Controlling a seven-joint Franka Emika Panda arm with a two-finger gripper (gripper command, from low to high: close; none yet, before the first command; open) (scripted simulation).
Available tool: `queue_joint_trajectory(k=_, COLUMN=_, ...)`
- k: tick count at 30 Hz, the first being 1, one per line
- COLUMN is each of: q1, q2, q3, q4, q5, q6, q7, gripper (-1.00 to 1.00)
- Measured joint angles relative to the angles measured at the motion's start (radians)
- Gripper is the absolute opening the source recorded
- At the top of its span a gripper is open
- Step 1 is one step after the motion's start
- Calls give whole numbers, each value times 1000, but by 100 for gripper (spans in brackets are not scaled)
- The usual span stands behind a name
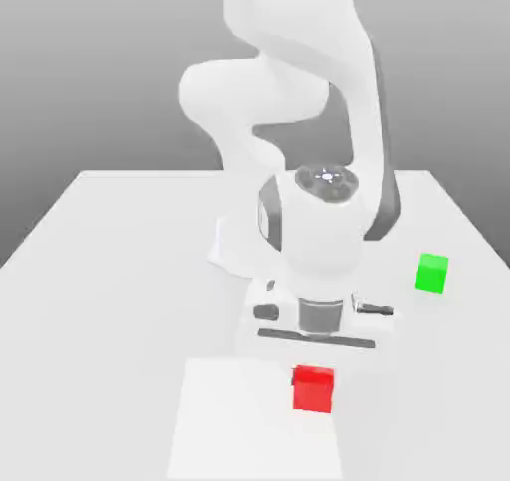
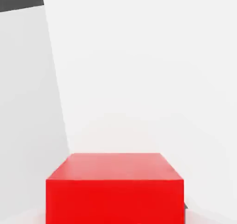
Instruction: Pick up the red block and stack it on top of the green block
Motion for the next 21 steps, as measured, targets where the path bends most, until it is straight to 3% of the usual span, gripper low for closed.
queue_joint_trajectory(k=14, q1=1, q2=-227, q3=-1, q4=-32, q5=-3, q6=-194, q7=2, gripper=-100)
queue_joint_trajectory(k=18, q1=14, q2=-270, q3=119, q4=-59, q5=52, q6=-227, q7=-100, gripper=-100)
queue_joint_trajectory(k=21, q1=213, q2=-306, q3=206, q4=-81, q5=102, q6=-251, q7=-202, gripper=-100)
